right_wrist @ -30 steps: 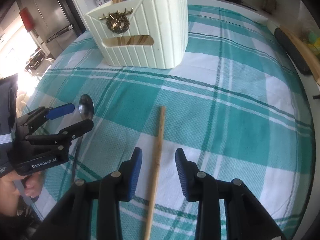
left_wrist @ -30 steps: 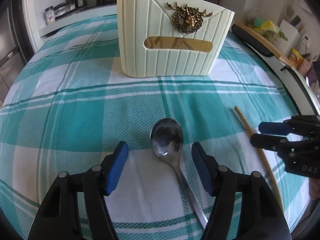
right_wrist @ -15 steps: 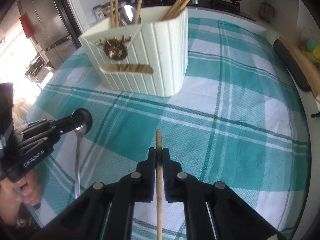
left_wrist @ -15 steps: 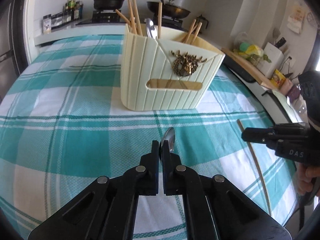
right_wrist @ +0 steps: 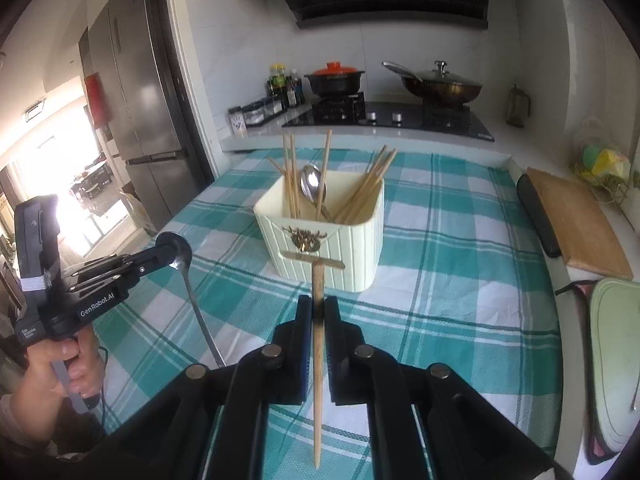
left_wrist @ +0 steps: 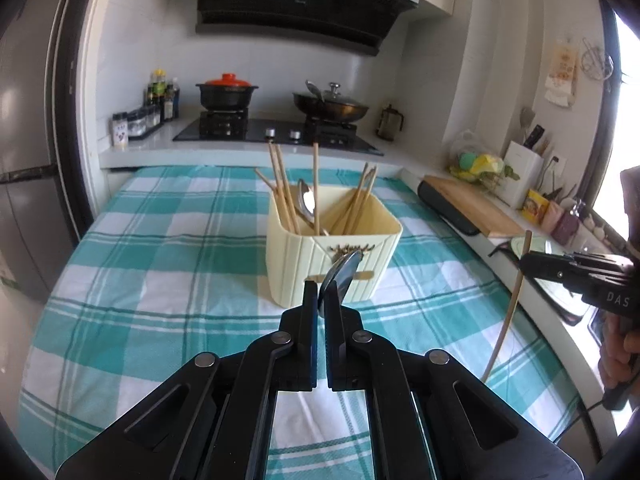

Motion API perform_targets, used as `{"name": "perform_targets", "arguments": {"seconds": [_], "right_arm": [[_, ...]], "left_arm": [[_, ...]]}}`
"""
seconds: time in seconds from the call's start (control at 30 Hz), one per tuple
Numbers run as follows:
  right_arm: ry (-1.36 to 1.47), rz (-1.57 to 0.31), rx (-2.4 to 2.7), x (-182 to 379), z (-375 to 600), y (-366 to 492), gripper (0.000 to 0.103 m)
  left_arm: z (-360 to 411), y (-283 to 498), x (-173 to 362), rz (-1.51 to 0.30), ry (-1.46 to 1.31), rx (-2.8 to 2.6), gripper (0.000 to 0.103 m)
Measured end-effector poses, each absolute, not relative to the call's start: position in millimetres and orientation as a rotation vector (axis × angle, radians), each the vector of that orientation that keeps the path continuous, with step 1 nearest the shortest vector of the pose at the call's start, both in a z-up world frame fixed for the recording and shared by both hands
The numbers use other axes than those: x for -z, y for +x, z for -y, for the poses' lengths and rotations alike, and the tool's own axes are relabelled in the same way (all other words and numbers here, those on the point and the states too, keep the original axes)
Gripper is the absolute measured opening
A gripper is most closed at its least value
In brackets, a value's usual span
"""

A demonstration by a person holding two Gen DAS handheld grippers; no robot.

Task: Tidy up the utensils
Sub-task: 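Carry the spoon and chopstick with both tools above the cream basket, then open the left tool into the basket while the right tool releases the chopstick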

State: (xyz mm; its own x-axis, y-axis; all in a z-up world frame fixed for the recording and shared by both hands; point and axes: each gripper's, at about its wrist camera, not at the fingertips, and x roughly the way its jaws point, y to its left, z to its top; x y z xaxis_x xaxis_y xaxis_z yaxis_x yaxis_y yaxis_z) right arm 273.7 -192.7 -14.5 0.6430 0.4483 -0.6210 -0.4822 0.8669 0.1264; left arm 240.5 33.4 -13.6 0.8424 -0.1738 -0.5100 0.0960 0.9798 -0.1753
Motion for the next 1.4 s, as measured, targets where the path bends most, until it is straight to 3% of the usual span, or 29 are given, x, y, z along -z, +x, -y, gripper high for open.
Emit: {"name": "perform_targets", "arguments": {"seconds": [0.23,0.5,0.73,0.9,1.17,1.4], "right_arm": [[-0.028,-0.531,-0.496,-20.7,186.5,261.6,0.006],[0.035,-0.391,-0.486,-84.5,175.6,305.2,0.006],[0.037,-0.278,-0.479,-122.9,150.7,366.7,0.006],[0.044,-0.357,-0.49,-99.1,130.6,421.3,0.006],[0.081,-0.657,-0.54,-7.3,111.5,502.7,0.006],[0.126,-0.781,-0.538,40.8,108.5,532.4,0.01]], "left_arm": [[-41.8,242.2,-28.8,-0.464,-0.114,0.114,0.0],[-57.7,297.6,-88.5,-0.369,-0.104,0.06,0.0],[-58.8,364.3,-93.0,-0.353,-0.077,-0.004,0.0],[-57.4,408.8,-57.1,-0.467,-0.085,0.003,0.0],[-49.0,454.5,13.7,-0.646,-0.08,0.016,0.0],[-45.4,465.2,38.3,-0.713,-0.081,0.043,0.005]]}}
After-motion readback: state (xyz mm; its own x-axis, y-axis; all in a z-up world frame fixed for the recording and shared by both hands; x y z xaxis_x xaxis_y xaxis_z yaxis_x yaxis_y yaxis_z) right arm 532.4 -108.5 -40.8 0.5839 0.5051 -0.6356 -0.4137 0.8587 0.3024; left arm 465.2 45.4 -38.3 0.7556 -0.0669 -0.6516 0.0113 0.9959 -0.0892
